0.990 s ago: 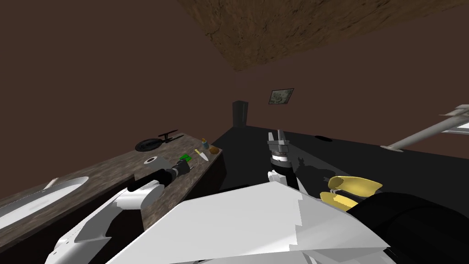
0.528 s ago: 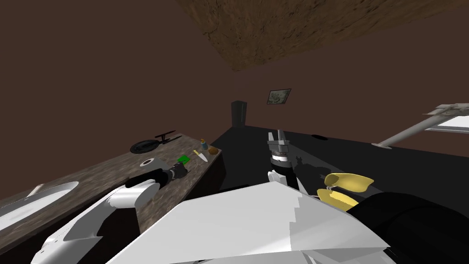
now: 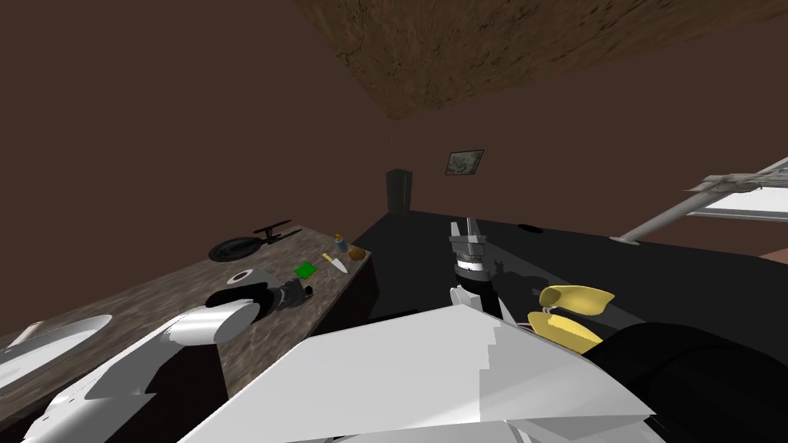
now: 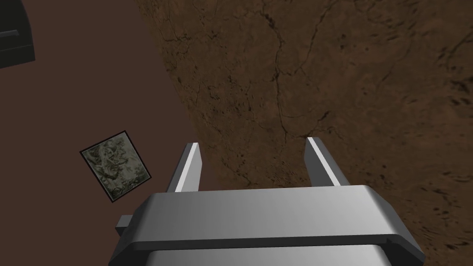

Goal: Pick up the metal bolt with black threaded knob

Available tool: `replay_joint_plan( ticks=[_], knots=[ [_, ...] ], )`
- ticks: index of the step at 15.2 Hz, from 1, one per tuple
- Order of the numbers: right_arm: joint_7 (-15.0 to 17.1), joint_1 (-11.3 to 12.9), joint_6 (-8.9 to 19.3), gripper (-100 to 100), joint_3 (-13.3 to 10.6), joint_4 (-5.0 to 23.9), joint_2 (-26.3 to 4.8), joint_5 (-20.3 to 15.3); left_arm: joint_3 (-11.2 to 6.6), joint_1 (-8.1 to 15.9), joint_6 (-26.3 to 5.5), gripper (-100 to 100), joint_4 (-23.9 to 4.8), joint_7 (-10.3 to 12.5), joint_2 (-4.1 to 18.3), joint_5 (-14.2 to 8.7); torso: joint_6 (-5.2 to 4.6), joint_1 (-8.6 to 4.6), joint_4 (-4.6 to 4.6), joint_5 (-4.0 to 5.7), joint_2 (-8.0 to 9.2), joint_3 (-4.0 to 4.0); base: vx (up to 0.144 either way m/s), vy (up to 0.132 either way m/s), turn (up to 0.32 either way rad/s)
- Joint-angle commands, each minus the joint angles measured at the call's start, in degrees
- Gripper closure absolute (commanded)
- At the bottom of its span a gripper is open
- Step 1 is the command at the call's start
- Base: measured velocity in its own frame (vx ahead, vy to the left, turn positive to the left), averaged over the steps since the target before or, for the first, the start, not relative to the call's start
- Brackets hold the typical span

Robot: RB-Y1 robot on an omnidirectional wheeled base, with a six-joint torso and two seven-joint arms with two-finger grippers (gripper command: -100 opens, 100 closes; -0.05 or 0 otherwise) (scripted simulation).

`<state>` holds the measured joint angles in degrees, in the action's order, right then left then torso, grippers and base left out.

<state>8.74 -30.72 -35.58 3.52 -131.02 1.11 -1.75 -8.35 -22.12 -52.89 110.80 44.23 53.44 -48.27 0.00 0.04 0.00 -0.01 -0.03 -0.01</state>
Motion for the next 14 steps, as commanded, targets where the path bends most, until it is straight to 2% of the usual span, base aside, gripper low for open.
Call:
replay_joint_plan(
  ticks=[1,2,5,7,8,11,12,13,14],
  knots=[
    [0.0,0.0,0.0,0,0.0,0.0,0.0,0.0,-0.21,0.0,-2.1,-100,-0.5,1.2,0.6,-0.9,0.00,0.00,0.00,0.00,0.00,0.00,0.002,0.008,-0.037],
    [0.0,0.0,0.0,0,0.0,0.0,0.0,0.0,-0.50,0.1,-3.9,-100,-1.0,2.3,1.4,-1.9,0.01,0.00,0.00,0.00,0.00,0.00,0.003,0.008,-0.052],
    [0.0,0.0,0.0,0,0.0,0.0,0.0,0.0,-0.77,0.2,-5.6,-100,-1.5,3.4,2.1,-2.9,0.01,-0.01,0.00,0.00,0.00,0.00,0.003,0.008,-0.036],
    [0.0,0.0,0.0,0,0.0,0.0,0.0,0.0,-1.22,0.3,-8.4,-100,-2.3,5.2,3.3,-4.5,0.00,-0.01,0.00,0.00,0.00,0.00,0.003,0.008,-0.052],
    [0.0,0.0,0.0,0,0.0,0.0,0.0,0.0,-1.22,0.3,-8.4,-100,-2.3,5.2,3.3,-4.5,-0.01,-0.01,0.00,0.00,0.00,0.00,0.003,0.009,-0.035],
    [0.0,0.0,0.0,0,0.0,0.0,0.0,0.0,-1.65,0.4,-11.2,-100,-3.1,6.9,4.4,-6.1,0.01,0.00,0.00,0.00,0.00,0.00,0.005,0.010,-0.035],
    [0.0,0.0,0.0,0,0.0,0.0,0.0,0.0,-1.72,0.4,-11.6,-100,-3.3,7.2,4.5,-6.4,0.00,0.00,0.00,0.00,-0.01,0.00,0.006,0.010,-0.034],
    [0.0,0.0,0.0,0,0.0,0.0,0.0,0.0,-1.64,0.3,-10.8,-100,-3.0,6.7,4.3,-6.0,0.00,0.00,0.00,0.00,-0.01,-0.01,0.003,0.007,-0.013],
    [0.0,0.0,0.0,0,0.0,0.0,0.0,0.0,-1.02,0.7,-10.0,-100,-5.0,5.7,3.0,-5.1,0.01,-0.01,0.00,0.00,-0.01,0.00,0.011,-0.001,-0.044]
  ],
)
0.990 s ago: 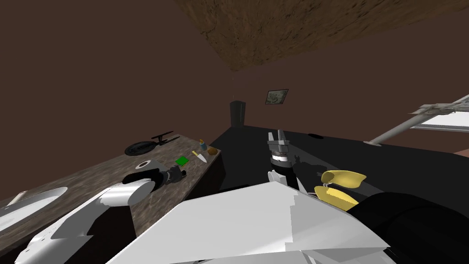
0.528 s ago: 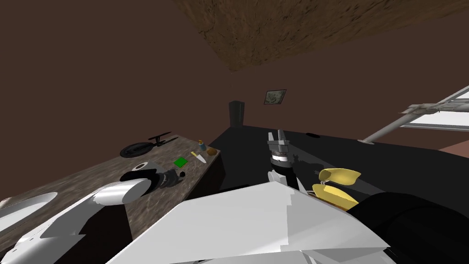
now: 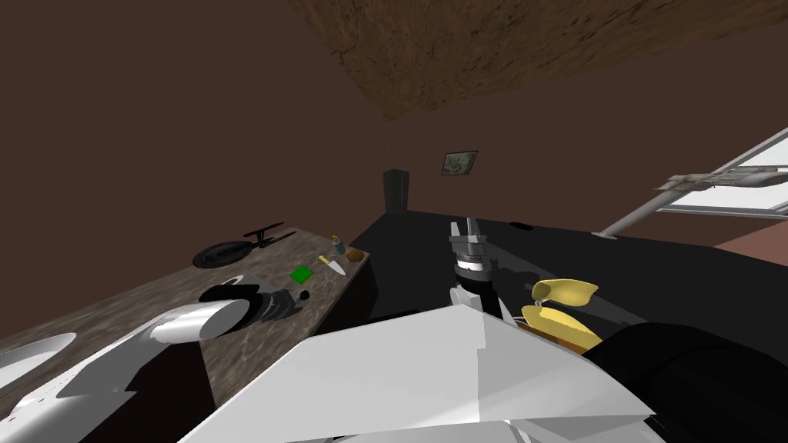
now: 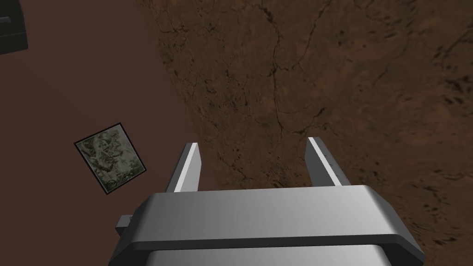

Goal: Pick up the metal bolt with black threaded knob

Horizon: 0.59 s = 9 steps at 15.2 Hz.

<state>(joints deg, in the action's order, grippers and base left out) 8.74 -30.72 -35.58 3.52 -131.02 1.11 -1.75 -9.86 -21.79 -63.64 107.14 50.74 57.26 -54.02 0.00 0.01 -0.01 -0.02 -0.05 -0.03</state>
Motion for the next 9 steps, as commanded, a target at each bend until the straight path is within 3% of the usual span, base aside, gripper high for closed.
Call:
replay_joint_plan(
  ticks=[1,3,4,5,9],
  knots=[
    [0.0,0.0,0.0,0,0.0,0.0,0.0,0.0,0.61,0.5,1.0,-100,-1.7,-1.1,-1.1,0.8,0.00,0.00,0.00,0.00,0.00,0.00,0.020,-0.005,-0.058],
    [0.0,0.0,0.0,0,0.0,0.0,0.0,0.0,1.11,0.8,1.9,-100,-3.2,-2.0,-2.2,1.5,-0.01,-0.03,-0.01,0.01,-0.06,-0.03,0.026,-0.006,-0.052],
    [0.0,0.0,0.0,0,0.0,0.0,0.0,0.0,0.89,0.6,1.4,-100,-2.4,-1.4,-1.6,1.1,0.00,-0.03,-0.02,0.01,-0.07,-0.04,0.016,-0.001,-0.015],
    [0.0,0.0,0.0,0,0.0,0.0,0.0,0.0,0.95,0.6,1.6,100,-2.6,-1.6,-1.7,1.2,0.00,-0.02,-0.01,0.02,-0.06,-0.03,0.006,0.000,0.000],
    [0.0,0.0,0.0,0,0.0,0.0,0.0,0.0,0.96,0.6,1.6,100,-2.5,-1.6,-1.7,1.2,-0.01,-0.02,0.01,0.02,-0.01,0.00,0.000,0.000,0.000]
  ],
)
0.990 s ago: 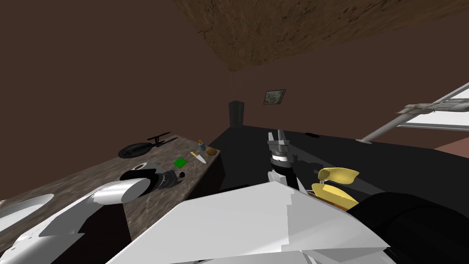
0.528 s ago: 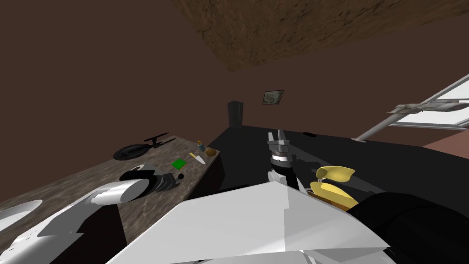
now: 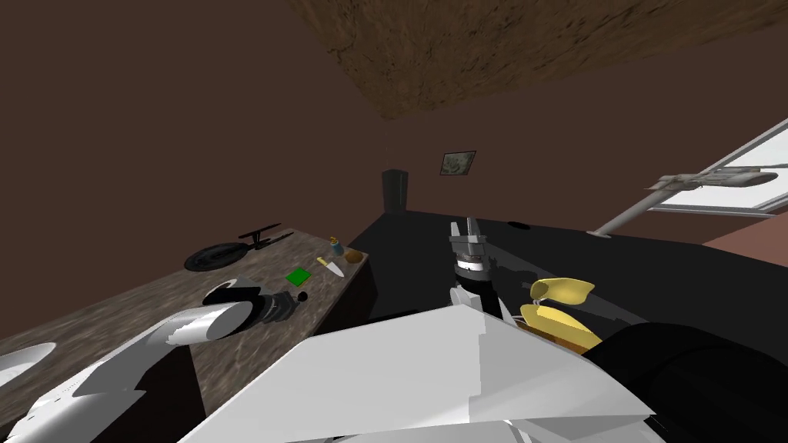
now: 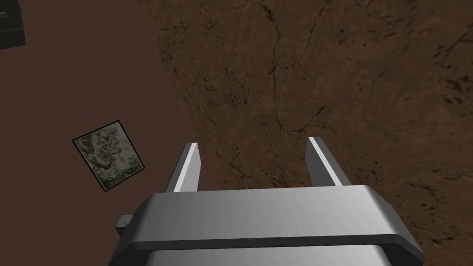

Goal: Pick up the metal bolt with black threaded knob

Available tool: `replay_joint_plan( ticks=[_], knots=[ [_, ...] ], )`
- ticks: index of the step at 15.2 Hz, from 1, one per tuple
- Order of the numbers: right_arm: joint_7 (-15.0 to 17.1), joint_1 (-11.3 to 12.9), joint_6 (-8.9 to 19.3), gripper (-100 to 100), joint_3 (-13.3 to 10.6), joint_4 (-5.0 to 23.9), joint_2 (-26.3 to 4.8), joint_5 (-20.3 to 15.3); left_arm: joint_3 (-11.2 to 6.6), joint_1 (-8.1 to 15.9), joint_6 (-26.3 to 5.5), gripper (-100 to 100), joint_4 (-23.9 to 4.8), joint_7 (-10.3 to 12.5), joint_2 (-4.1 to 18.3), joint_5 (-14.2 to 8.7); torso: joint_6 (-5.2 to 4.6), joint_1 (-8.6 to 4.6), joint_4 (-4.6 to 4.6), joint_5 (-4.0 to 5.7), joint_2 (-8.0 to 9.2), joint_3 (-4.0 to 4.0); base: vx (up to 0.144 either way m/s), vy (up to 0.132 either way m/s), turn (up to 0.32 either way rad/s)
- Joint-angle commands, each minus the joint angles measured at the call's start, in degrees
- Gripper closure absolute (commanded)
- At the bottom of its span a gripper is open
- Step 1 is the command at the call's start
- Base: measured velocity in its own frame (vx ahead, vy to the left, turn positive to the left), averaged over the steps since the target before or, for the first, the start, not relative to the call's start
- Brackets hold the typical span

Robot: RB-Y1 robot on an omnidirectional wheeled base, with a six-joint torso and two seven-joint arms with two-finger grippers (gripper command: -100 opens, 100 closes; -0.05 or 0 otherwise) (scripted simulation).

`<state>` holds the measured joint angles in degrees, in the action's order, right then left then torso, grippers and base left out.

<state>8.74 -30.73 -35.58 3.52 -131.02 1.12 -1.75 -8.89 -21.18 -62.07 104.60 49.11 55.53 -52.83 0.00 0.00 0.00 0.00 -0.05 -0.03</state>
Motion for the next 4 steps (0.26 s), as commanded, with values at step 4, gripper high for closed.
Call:
replay_joint_plan(
  ticks=[4],
  knots=[
    [0.0,0.0,0.0,0,0.0,0.0,0.0,0.0,-0.61,-0.2,-1.1,100,1.8,1.1,1.4,-0.9,0.04,0.00,0.03,0.03,0.13,0.08,-0.018,0.006,0.049]
  ],
)
